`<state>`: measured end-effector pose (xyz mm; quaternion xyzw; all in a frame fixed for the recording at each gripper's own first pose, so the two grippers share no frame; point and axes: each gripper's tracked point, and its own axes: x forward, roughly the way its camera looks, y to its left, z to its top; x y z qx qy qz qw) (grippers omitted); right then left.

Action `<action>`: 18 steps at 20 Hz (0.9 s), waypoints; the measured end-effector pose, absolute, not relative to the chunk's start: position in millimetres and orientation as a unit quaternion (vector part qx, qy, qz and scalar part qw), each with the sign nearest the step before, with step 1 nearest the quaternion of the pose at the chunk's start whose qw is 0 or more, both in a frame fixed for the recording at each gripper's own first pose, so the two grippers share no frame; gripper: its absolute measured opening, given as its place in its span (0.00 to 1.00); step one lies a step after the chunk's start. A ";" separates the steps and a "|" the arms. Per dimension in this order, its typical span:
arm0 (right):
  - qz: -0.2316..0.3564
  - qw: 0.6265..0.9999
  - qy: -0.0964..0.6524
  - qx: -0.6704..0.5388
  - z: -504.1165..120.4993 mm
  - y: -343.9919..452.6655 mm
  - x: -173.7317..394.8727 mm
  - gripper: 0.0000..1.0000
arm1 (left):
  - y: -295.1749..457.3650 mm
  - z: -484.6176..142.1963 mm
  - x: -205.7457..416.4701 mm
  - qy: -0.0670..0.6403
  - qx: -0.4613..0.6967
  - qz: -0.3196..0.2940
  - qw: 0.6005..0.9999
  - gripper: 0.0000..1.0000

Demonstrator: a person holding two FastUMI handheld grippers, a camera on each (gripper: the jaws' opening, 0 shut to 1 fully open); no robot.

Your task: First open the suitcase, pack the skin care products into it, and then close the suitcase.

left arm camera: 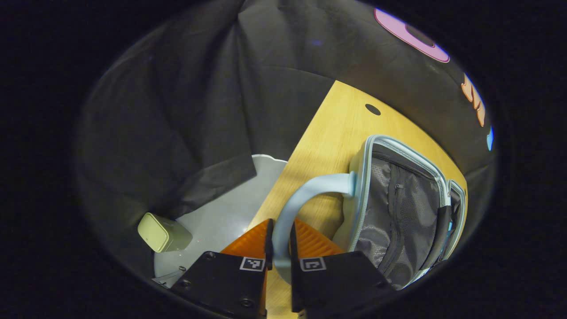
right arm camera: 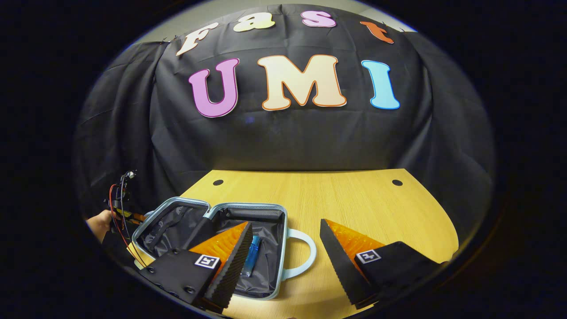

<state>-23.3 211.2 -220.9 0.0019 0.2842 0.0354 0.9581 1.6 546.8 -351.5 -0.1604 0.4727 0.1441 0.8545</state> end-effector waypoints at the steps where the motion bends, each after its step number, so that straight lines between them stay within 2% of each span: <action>1: 0.036 0.958 0.283 0.001 -220.2 211.3 -24.2 0.96 | 545.8 -345.8 2.4 0.463 -0.168 0.150 0.857 0.11; 5: 0.044 0.959 0.280 0.005 -218.3 210.1 -29.7 0.96 | 539.8 -306.2 5.4 0.414 -0.154 0.152 0.884 0.00; 11: 0.074 0.962 0.261 0.021 -209.4 205.4 -28.0 0.96 | 512.5 -205.1 8.0 0.336 -0.147 0.140 0.920 0.00; 18: 0.092 0.964 0.246 0.046 -194.4 178.8 -33.7 0.96 | 438.0 -116.8 10.4 0.283 -0.091 0.089 0.950 0.00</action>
